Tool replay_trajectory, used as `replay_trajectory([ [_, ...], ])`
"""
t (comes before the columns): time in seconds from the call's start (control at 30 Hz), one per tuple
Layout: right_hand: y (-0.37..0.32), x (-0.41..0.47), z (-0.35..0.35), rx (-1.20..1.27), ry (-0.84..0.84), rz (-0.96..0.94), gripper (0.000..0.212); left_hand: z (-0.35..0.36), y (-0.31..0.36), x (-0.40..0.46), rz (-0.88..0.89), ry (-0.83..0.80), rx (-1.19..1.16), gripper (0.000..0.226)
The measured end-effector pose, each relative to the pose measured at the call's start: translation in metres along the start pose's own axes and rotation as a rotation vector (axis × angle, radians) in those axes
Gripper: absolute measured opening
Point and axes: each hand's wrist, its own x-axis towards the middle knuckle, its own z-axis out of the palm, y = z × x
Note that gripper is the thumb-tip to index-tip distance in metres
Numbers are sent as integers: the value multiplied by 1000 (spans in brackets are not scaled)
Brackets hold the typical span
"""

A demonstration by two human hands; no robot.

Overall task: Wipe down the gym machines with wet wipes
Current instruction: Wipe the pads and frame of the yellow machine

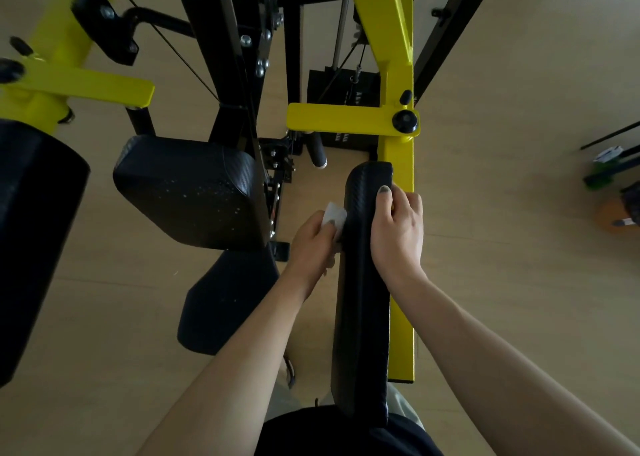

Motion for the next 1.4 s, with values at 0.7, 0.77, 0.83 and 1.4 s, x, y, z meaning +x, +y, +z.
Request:
replay_trajectory([
  [0.7,5,3,2,-6,-1,0,42,18,12,-1,-71,178,-206,30],
  [0.77,5,2,2,-3,4,-1,41,23,12,-5,-59,180,-154,15],
  [0.83,4,2,3,-5,8,-3,41,24,13,-8,-54,172,-144,12],
  [1.4,0,-1,0,0,24,5,37,25,-4,-27,168,40,14,35],
])
